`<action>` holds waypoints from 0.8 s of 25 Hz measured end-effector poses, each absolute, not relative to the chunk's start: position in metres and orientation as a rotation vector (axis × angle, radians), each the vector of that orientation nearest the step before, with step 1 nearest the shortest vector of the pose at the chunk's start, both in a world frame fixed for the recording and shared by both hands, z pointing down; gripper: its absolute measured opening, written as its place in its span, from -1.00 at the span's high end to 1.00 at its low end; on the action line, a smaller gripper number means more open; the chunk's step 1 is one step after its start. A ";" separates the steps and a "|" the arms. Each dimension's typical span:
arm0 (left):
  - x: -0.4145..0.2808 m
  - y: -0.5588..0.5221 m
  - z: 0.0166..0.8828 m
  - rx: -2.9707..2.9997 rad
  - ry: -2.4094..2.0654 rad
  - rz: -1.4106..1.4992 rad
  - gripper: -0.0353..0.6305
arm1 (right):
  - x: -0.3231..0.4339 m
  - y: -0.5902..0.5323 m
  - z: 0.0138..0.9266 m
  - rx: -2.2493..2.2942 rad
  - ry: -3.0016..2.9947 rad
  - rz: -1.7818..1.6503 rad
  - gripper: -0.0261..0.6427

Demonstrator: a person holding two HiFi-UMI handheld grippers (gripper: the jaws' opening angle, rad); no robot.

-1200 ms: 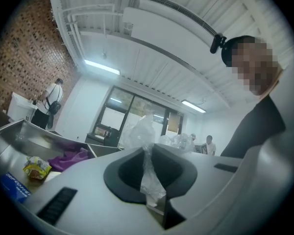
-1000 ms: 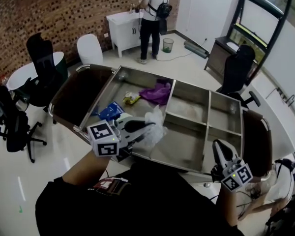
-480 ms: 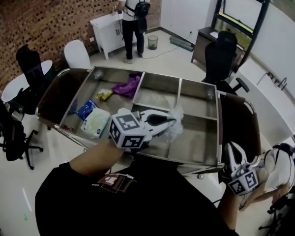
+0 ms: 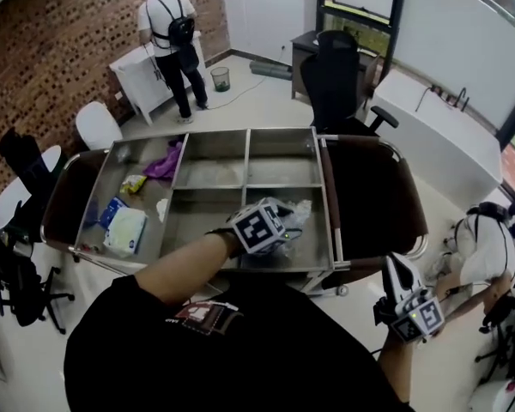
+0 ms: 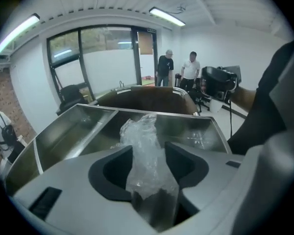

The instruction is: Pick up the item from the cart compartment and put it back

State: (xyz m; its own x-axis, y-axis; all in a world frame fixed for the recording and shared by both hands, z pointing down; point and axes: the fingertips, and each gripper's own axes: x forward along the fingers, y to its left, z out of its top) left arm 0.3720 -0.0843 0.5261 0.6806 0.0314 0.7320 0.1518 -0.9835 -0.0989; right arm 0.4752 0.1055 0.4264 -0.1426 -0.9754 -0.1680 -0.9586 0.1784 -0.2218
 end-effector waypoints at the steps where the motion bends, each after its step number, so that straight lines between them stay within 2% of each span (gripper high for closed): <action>1: 0.374 -0.082 0.528 -2.739 -0.168 -1.203 0.15 | 0.478 0.108 0.427 -1.856 2.174 -0.089 0.86; 7: 0.366 -0.087 0.502 -2.838 -0.114 -1.119 0.12 | 0.476 0.105 0.422 -1.840 2.194 -0.090 0.86; 11: 0.345 -0.082 0.445 -2.957 -0.131 -0.827 0.15 | 0.445 0.079 0.398 -1.731 2.266 -0.074 0.86; 14: 0.300 -0.090 0.398 -3.115 -0.178 -0.489 0.55 | 0.406 0.046 0.389 -1.678 2.339 -0.067 0.86; 16: 0.259 -0.102 0.377 -3.218 -0.181 -0.293 0.74 | 0.385 0.021 0.396 -1.684 2.393 -0.057 0.86; 18: 0.215 -0.117 0.365 -3.278 -0.154 -0.126 0.87 | 0.357 -0.004 0.395 -1.640 2.431 -0.057 0.86; 20: 0.169 -0.132 0.358 -3.312 -0.115 0.005 0.89 | 0.322 -0.030 0.391 -1.573 2.472 -0.068 0.86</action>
State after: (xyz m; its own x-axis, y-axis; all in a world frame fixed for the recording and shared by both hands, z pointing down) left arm 0.1688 -0.1324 0.3577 0.9976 0.0687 -0.0090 0.0692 -0.9828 0.1713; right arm 0.3222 -0.0298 0.3912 -0.4078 -0.9003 -0.1520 -0.8906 0.4289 -0.1510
